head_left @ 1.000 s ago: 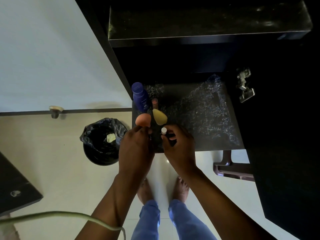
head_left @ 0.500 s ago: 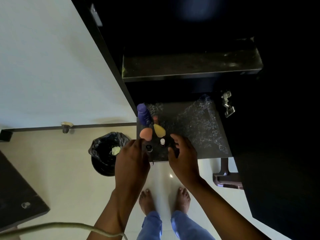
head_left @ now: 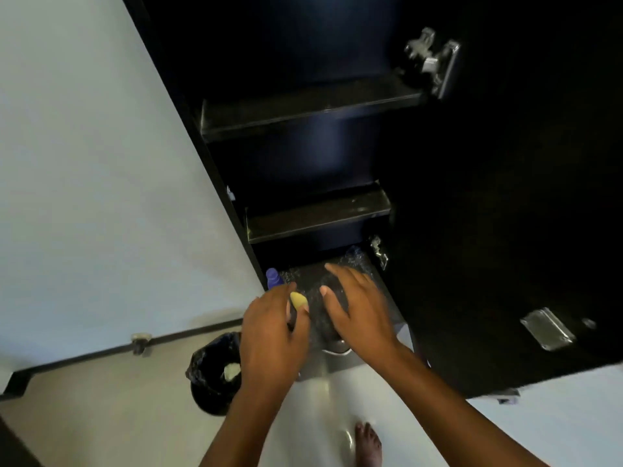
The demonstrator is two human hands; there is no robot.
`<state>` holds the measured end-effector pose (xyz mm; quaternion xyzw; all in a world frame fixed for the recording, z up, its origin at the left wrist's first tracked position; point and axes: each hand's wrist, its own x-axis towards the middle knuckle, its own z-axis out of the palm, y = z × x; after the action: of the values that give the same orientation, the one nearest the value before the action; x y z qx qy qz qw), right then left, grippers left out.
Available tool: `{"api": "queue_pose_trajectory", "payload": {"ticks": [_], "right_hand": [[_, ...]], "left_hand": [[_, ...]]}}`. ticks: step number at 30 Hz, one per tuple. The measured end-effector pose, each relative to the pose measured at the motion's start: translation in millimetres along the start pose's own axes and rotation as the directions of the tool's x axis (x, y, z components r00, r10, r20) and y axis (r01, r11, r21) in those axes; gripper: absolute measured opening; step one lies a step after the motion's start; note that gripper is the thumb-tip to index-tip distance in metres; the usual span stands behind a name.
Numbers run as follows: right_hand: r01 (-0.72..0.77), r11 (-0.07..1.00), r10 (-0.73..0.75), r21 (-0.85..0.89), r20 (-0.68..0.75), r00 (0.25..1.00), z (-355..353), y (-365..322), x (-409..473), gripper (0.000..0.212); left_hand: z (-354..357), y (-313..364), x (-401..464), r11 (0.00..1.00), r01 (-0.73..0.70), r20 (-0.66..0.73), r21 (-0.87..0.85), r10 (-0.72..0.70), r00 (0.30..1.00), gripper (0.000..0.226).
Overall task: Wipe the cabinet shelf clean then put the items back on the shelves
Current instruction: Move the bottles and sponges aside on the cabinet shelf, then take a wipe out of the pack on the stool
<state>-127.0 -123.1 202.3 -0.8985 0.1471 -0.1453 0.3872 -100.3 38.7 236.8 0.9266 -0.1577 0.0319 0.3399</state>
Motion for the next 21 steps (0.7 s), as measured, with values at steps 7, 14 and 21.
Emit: {"api": "queue_pose_trajectory", "payload": {"ticks": [7,14,21], "right_hand": [[0.051,0.996,-0.033,0.075,-0.229,0.973,-75.0,-35.3,-85.6,0.043],[-0.060,0.998,0.052,-0.003,-0.444,0.895,-148.6,-27.4,-169.2,0.038],[-0.214,0.976,0.192,0.025,-0.557,0.808,-210.5,8.7,-216.4,0.038]], "left_hand": [[-38.8,59.5,-55.7,0.965,-0.195,0.014,-0.175,0.201,0.980,0.033],[-27.7,118.0,-105.0,0.910,-0.358,0.210,-0.209,0.400,0.892,0.039],[11.9,172.2,-139.9,0.862,-0.434,0.458,-0.261,0.507,0.730,0.030]]}}
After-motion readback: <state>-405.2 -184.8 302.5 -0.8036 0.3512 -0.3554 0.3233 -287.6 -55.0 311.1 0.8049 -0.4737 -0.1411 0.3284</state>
